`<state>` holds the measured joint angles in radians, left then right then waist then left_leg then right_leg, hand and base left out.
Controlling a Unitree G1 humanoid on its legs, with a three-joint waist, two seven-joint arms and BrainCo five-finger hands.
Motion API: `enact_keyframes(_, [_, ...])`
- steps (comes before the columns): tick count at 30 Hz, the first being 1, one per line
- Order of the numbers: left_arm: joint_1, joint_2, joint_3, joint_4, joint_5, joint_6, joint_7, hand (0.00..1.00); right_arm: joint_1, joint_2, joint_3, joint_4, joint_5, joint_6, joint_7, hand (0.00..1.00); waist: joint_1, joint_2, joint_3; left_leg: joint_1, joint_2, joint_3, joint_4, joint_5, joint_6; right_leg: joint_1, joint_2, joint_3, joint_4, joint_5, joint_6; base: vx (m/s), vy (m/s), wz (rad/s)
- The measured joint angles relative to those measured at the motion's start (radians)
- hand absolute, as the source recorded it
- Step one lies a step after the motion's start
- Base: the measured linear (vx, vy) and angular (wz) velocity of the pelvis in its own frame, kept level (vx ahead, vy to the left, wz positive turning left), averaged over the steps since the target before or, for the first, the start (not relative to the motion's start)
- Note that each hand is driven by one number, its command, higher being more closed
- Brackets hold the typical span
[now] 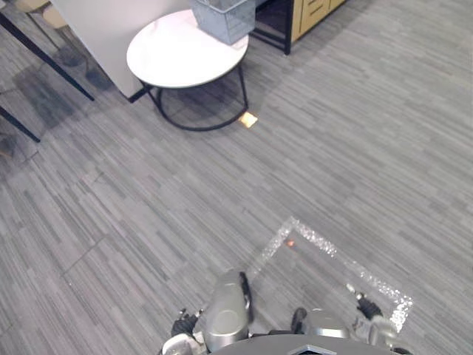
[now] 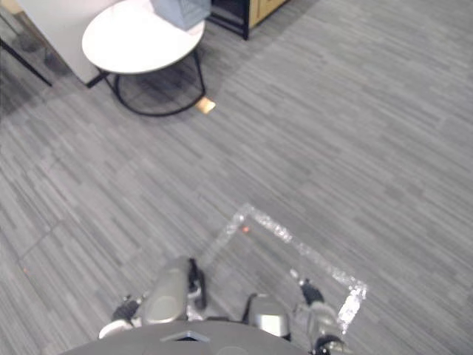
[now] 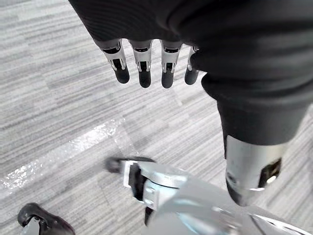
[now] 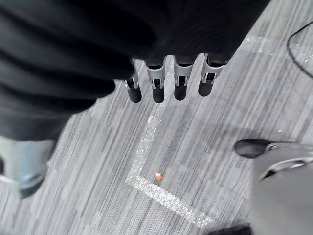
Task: Pick vegetable in the basket
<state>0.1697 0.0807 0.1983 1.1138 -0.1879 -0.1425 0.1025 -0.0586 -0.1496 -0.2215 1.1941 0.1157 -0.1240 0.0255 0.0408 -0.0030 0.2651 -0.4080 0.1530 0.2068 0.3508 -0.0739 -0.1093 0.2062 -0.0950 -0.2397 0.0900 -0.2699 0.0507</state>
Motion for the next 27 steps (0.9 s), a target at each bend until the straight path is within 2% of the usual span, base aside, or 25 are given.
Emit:
enact_keyframes(2, [0.013,-0.004,-0.008,0.000,0.015,0.001,-0.001,0.00,-0.018,0.001,0.030,-0.001,0.000,-0.014,0.000,0.00,0.014,0.008,-0.002,0.004,0.009,-0.019,-0.259,0.068,-0.008,0.064,-0.005,0.016,-0.054,-0.014,0.052,0.50,0.283,-0.40])
enact_keyframes(3, [0.014,-0.008,-0.008,0.000,0.015,0.000,-0.001,0.00,-0.014,0.001,0.035,-0.002,0.000,-0.015,0.000,0.00,0.028,0.011,-0.005,-0.002,0.019,-0.027,-0.269,0.067,-0.006,0.087,-0.011,0.026,-0.061,-0.030,0.080,0.54,0.384,-0.45])
enact_keyframes(4, [0.011,0.001,-0.008,0.003,0.017,0.001,-0.001,0.00,-0.011,0.011,0.035,-0.001,-0.001,-0.018,0.001,0.00,0.041,0.000,0.000,-0.010,0.011,-0.010,-0.200,0.172,0.014,0.120,-0.044,0.031,-0.057,-0.041,0.107,0.66,0.451,-0.34])
enact_keyframes(5, [0.008,0.013,-0.012,-0.003,0.021,-0.003,-0.001,0.00,-0.014,0.025,0.039,0.000,-0.003,-0.018,0.004,0.00,0.048,-0.033,-0.008,-0.013,-0.014,0.013,-0.172,0.212,0.049,0.109,-0.084,0.032,-0.014,-0.015,0.137,0.56,0.368,-0.18])
enact_keyframes(6, [0.008,0.023,-0.013,-0.003,0.031,-0.004,-0.001,0.00,-0.017,0.032,0.041,-0.002,-0.007,-0.018,0.005,0.00,0.049,-0.047,-0.016,-0.015,-0.030,0.020,-0.169,0.212,0.052,0.082,-0.106,0.041,0.027,0.003,0.134,0.56,0.343,-0.09])
enact_keyframes(7, [0.007,0.038,-0.013,0.000,0.044,-0.001,-0.001,0.00,-0.017,0.040,0.041,-0.004,-0.022,-0.020,0.006,0.00,0.048,-0.070,-0.030,-0.006,-0.062,0.039,-0.165,0.185,0.095,0.015,-0.150,0.084,0.137,0.052,0.127,0.46,0.284,-0.02])
enact_keyframes(8, [0.006,0.042,-0.011,-0.001,0.047,0.000,-0.001,0.00,-0.017,0.040,0.039,-0.005,-0.032,-0.020,0.007,0.00,0.045,-0.075,-0.032,0.005,-0.074,0.047,-0.159,0.172,0.112,-0.010,-0.165,0.106,0.199,0.087,0.127,0.74,0.414,0.01])
enact_keyframes(9, [0.007,0.042,-0.005,0.001,0.055,0.002,-0.001,0.00,-0.008,0.041,0.034,-0.005,-0.039,-0.019,0.007,0.00,0.044,-0.079,-0.032,0.049,-0.098,0.061,-0.145,0.133,0.146,-0.050,-0.191,0.138,0.331,0.193,0.126,0.64,0.336,-0.02])
enact_keyframes(10, [0.011,0.042,-0.005,-0.004,0.055,0.002,0.000,0.00,0.009,0.042,0.035,-0.007,-0.039,-0.019,0.007,0.00,0.042,-0.077,-0.033,0.111,-0.114,0.069,-0.136,0.083,0.170,-0.094,-0.217,0.149,0.461,0.361,0.103,0.64,0.327,-0.03])
enact_keyframes(11, [0.014,0.040,-0.009,-0.009,0.056,0.002,0.000,0.00,0.020,0.046,0.035,-0.010,-0.039,-0.019,0.008,0.00,0.041,-0.077,-0.034,0.144,-0.123,0.070,-0.136,0.059,0.178,-0.116,-0.231,0.149,0.533,0.432,0.096,0.59,0.289,0.03])
enact_keyframes(12, [0.009,0.048,-0.017,-0.020,0.056,0.001,-0.001,0.00,0.035,0.053,0.035,-0.015,-0.039,-0.020,0.009,0.00,0.034,-0.079,-0.035,0.200,-0.140,0.065,-0.136,0.018,0.190,-0.186,-0.258,0.139,0.726,0.460,0.092,0.68,0.316,0.19])
enact_keyframes(13, [0.006,0.049,-0.020,-0.036,0.055,0.001,-0.001,0.00,0.044,0.054,0.035,-0.019,-0.039,-0.019,0.011,0.00,0.019,-0.079,-0.035,0.262,-0.162,0.053,-0.149,-0.011,0.198,-0.260,-0.274,0.126,0.902,0.406,0.053,0.65,0.289,0.26])
enact_keyframes(14, [0.003,0.049,-0.026,-0.042,0.055,0.001,-0.001,0.00,0.048,0.053,0.034,-0.019,-0.039,-0.018,0.010,0.00,0.010,-0.076,-0.033,0.301,-0.171,0.045,-0.162,-0.024,0.201,-0.293,-0.272,0.119,0.967,0.362,0.051,0.51,0.187,0.29])
enact_keyframes(15, [-0.007,0.049,-0.032,-0.042,0.054,0.000,-0.001,0.00,0.056,0.051,0.021,-0.026,-0.036,-0.021,0.011,0.00,-0.012,-0.069,-0.030,0.379,-0.184,0.030,-0.196,-0.046,0.206,-0.344,-0.263,0.089,1.032,0.277,0.023,0.48,0.140,0.21])
enact_keyframes(16, [-0.017,0.049,-0.042,-0.039,0.054,0.002,0.000,0.00,0.064,0.045,0.018,-0.044,-0.037,-0.021,0.008,0.00,-0.019,-0.054,-0.022,0.454,-0.185,0.025,-0.224,-0.065,0.206,-0.384,-0.244,0.040,1.016,0.178,0.005,0.46,0.117,0.16])
enact_keyframes(17, [-0.024,0.049,-0.043,-0.040,0.054,0.001,0.000,0.00,0.070,0.045,0.010,-0.044,-0.036,-0.021,0.007,0.00,-0.025,-0.050,-0.020,0.502,-0.185,0.021,-0.241,-0.076,0.208,-0.412,-0.233,-0.010,0.963,0.127,0.006,0.44,0.062,0.18])
enact_keyframes(19, [-0.051,0.050,-0.042,-0.040,0.054,0.001,0.000,0.00,0.087,0.048,0.000,-0.044,-0.036,-0.021,0.007,0.00,-0.042,-0.048,-0.020,0.563,-0.176,-0.010,-0.254,-0.103,0.201,-0.458,-0.210,-0.114,0.794,0.087,-0.012,0.45,-0.036,0.49])
enact_keyframes(20, [-0.069,0.046,-0.043,-0.042,0.053,0.000,0.000,0.00,0.100,0.049,-0.005,-0.043,-0.036,-0.018,0.007,0.00,-0.052,-0.041,-0.023,0.581,-0.164,-0.034,-0.262,-0.117,0.189,-0.489,-0.176,-0.140,0.612,0.094,-0.005,0.39,-0.095,0.62])
enact_keyframes(21, [-0.076,0.044,-0.043,-0.044,0.053,-0.001,-0.001,0.00,0.104,0.050,-0.007,-0.042,-0.036,-0.018,0.007,0.00,-0.055,-0.037,-0.024,0.587,-0.158,-0.045,-0.267,-0.122,0.181,-0.504,-0.157,-0.137,0.507,0.108,0.007,0.43,-0.141,0.70])
enact_keyframes(22, [-0.089,0.039,-0.043,-0.043,0.053,0.000,-0.001,0.00,0.111,0.053,-0.009,-0.040,-0.037,-0.017,0.007,0.00,-0.064,-0.033,-0.024,0.604,-0.146,-0.069,-0.281,-0.133,0.164,-0.525,-0.126,-0.119,0.289,0.151,0.026,0.46,-0.180,0.62])
enact_keyframes(23, [-0.095,0.032,-0.039,-0.041,0.054,0.000,-0.001,0.00,0.122,0.059,-0.022,-0.040,-0.037,-0.013,0.007,0.00,-0.065,-0.033,-0.026,0.616,-0.137,-0.085,-0.288,-0.149,0.140,-0.536,-0.109,-0.085,0.083,0.230,0.046,0.48,-0.203,0.56])
enact_keyframes(25, [-0.096,0.024,-0.015,-0.039,0.054,0.000,0.000,0.00,0.134,0.079,-0.068,-0.040,-0.038,-0.009,0.008,0.00,-0.064,-0.035,-0.027,0.664,-0.125,-0.098,-0.296,-0.191,0.109,-0.546,-0.118,-0.057,-0.042,0.260,0.065,0.53,-0.257,0.33])
enact_keyframes(27, [-0.084,0.008,0.024,-0.036,0.054,0.001,0.000,0.00,0.153,0.084,-0.088,-0.041,-0.040,-0.008,0.008,0.00,-0.068,-0.032,-0.038,0.721,-0.100,-0.118,-0.301,-0.260,0.087,-0.548,-0.137,-0.051,0.013,0.268,0.063,0.59,-0.323,0.29])
